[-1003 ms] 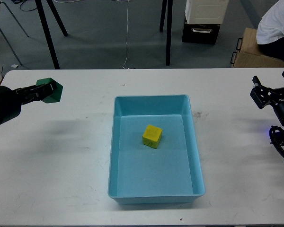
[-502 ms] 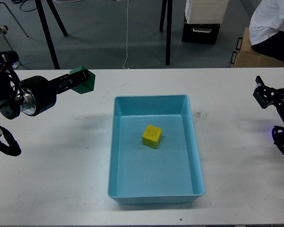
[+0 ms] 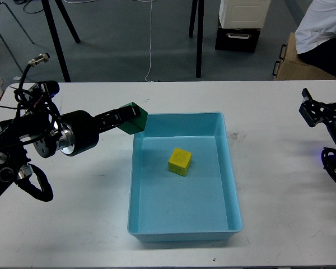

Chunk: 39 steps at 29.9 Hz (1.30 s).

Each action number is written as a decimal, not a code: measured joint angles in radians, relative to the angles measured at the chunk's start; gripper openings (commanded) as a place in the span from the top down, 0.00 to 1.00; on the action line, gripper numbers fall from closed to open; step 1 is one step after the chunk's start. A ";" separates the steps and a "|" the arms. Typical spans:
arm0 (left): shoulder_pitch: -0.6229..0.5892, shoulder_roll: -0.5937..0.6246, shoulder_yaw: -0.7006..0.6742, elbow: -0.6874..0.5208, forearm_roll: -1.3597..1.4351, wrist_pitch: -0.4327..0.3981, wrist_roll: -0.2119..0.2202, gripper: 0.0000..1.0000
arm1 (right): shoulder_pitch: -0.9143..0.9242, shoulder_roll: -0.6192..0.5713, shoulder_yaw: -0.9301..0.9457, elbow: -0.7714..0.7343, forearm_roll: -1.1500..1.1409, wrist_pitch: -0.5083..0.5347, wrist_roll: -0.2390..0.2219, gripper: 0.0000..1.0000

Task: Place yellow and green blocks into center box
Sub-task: 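Lift the green cube and swing it over the blue tub, then lower the green cube into the tub beside the yellow cube and release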

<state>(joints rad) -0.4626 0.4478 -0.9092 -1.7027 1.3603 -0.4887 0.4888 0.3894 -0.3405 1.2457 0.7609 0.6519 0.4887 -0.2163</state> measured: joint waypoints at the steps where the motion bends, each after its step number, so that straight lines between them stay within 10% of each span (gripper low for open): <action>1: 0.000 -0.003 0.009 0.001 -0.011 0.000 0.000 0.55 | 0.000 0.000 0.000 0.000 0.000 0.000 0.000 0.01; 18: 0.007 -0.024 0.129 0.005 -0.048 0.000 0.000 0.51 | -0.002 -0.002 0.002 0.003 0.000 0.000 -0.001 0.01; 30: -0.006 -0.039 0.163 0.006 -0.061 0.000 0.000 0.02 | -0.004 -0.010 0.001 0.005 0.000 0.000 -0.001 0.01; 39: -0.003 -0.069 0.151 0.006 -0.062 0.000 0.000 0.00 | -0.004 -0.010 0.002 0.005 0.000 0.000 -0.001 0.01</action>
<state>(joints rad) -0.4654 0.3786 -0.7580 -1.6968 1.2979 -0.4887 0.4887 0.3850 -0.3509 1.2480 0.7657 0.6519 0.4887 -0.2178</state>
